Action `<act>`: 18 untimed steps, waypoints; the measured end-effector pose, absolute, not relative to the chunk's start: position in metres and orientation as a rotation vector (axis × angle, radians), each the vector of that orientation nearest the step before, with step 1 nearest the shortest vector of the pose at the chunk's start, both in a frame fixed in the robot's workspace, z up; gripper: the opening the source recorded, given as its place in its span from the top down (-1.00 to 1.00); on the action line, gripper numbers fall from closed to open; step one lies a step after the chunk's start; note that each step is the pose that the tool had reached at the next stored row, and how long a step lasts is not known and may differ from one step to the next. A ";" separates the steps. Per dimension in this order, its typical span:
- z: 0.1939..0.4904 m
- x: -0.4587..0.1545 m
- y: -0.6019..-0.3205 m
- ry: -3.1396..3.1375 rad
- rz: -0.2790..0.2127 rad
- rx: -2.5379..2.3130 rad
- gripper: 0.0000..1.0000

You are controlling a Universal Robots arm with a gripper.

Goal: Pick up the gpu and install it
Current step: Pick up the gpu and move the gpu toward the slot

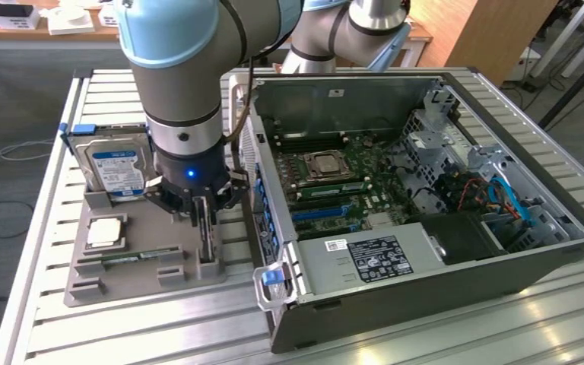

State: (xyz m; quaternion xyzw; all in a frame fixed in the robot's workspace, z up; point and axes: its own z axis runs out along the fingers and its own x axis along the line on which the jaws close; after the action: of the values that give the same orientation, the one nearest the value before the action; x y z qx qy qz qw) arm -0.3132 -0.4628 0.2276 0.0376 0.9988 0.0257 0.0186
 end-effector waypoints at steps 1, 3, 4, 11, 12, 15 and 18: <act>0.228 -0.313 -0.463 3.101 0.080 0.117 0.31; 0.227 -0.313 -0.463 3.101 0.081 0.117 0.31; 0.227 -0.313 -0.463 3.101 0.083 0.117 0.31; 0.225 -0.313 -0.463 3.101 0.083 0.117 0.31; 0.225 -0.313 -0.463 3.101 0.083 0.117 0.31; 0.225 -0.313 -0.463 3.101 0.083 0.117 0.31; 0.225 -0.313 -0.463 3.101 0.083 0.117 0.31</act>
State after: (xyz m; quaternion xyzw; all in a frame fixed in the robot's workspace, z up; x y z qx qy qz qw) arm -0.3132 -0.4628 0.2254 0.0377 0.9988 0.0269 0.0185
